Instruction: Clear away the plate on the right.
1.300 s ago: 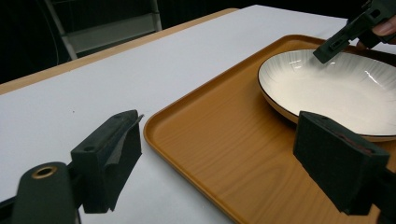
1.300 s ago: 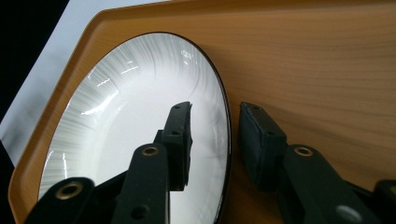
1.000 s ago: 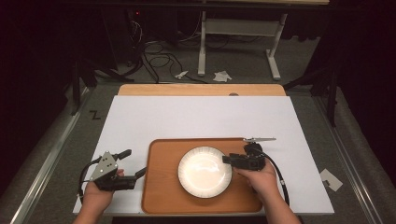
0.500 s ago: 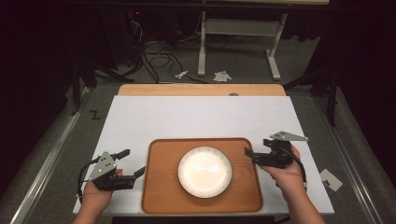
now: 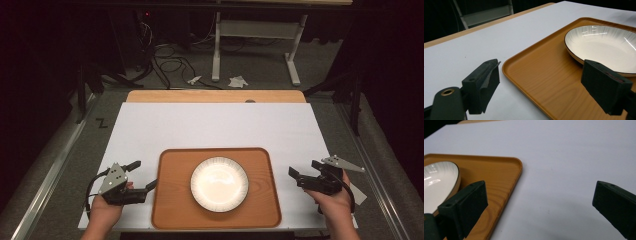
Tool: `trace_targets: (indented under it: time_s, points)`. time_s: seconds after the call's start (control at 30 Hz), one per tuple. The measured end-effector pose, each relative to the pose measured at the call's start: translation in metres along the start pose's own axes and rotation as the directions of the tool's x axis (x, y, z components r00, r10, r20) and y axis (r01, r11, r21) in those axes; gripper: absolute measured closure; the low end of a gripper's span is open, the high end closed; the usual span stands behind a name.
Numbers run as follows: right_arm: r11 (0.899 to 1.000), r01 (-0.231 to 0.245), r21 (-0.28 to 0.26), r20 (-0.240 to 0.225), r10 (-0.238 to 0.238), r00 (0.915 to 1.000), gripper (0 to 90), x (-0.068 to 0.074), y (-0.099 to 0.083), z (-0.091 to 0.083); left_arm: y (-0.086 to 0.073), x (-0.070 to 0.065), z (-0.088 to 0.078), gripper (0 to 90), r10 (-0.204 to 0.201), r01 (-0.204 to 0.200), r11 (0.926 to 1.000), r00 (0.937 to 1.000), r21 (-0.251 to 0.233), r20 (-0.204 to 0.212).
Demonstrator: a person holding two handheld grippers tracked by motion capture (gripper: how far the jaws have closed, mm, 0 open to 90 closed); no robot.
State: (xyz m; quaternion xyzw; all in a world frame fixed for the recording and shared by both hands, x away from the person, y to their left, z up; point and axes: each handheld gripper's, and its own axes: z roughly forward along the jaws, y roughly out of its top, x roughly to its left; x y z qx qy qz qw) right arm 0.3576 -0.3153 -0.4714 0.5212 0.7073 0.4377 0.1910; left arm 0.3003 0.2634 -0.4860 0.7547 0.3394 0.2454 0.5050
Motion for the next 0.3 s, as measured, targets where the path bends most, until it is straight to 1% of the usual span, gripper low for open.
trace_targets:
  time_s: [0.1,0.17,0.27,0.3]
  points:
    - [1.000,0.003,0.024,0.005,-0.003,1.0000,1.3,-0.0018,-0.0042,0.0032,-0.0006,-0.0005,-0.0003,15.9,0.014,-0.014,0.9999,0.9999,-0.006,0.006]
    - [1.000,0.000,0.026,0.011,0.000,0.9999,2.9,-0.0040,-0.0049,0.0036,-0.0005,-0.0003,-0.0009,15.9,0.023,-0.023,0.9996,0.9997,-0.015,0.010]
    - [1.000,-0.009,0.020,0.026,0.008,0.9996,3.5,-0.0063,-0.0046,0.0040,-0.0003,0.0007,-0.0018,15.9,0.016,-0.016,0.9997,0.9999,-0.021,0.002]
    - [1.000,-0.019,0.022,0.031,0.019,0.9993,3.5,-0.0068,-0.0047,0.0040,-0.0002,0.0010,-0.0022,15.8,0.014,-0.014,0.9997,0.9999,-0.021,0.000]
